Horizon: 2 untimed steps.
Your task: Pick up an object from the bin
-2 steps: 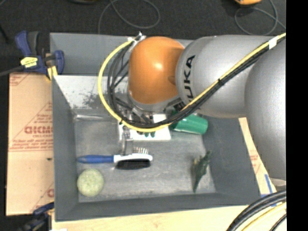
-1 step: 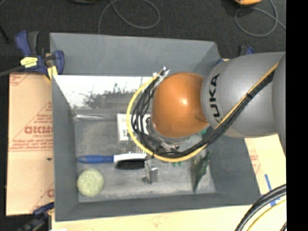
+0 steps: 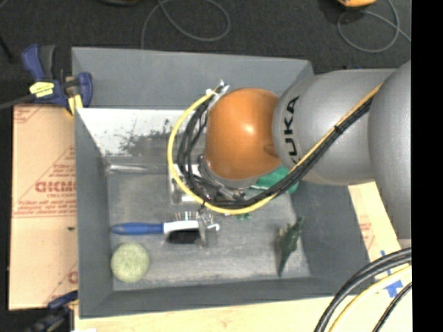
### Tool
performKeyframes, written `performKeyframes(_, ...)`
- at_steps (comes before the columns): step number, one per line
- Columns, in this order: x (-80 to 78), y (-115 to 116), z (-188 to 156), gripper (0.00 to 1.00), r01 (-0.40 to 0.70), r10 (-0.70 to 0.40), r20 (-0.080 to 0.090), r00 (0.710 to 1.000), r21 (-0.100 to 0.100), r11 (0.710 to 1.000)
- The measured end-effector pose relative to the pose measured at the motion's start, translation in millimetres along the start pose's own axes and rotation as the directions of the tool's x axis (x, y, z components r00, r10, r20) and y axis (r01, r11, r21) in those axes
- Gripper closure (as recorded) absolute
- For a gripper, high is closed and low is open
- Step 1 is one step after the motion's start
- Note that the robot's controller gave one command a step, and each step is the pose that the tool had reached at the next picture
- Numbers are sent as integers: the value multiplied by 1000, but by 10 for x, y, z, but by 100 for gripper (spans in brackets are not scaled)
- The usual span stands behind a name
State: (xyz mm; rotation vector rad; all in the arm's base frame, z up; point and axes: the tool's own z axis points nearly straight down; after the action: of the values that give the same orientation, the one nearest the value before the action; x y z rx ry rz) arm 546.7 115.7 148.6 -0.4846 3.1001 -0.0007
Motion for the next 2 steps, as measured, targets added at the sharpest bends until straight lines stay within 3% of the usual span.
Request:
performKeyframes(1,-195,-20,697,0,128,-128,2,992,1,992)
performKeyframes(2,-293,10,928,100,110,-110,23,994,1,994)
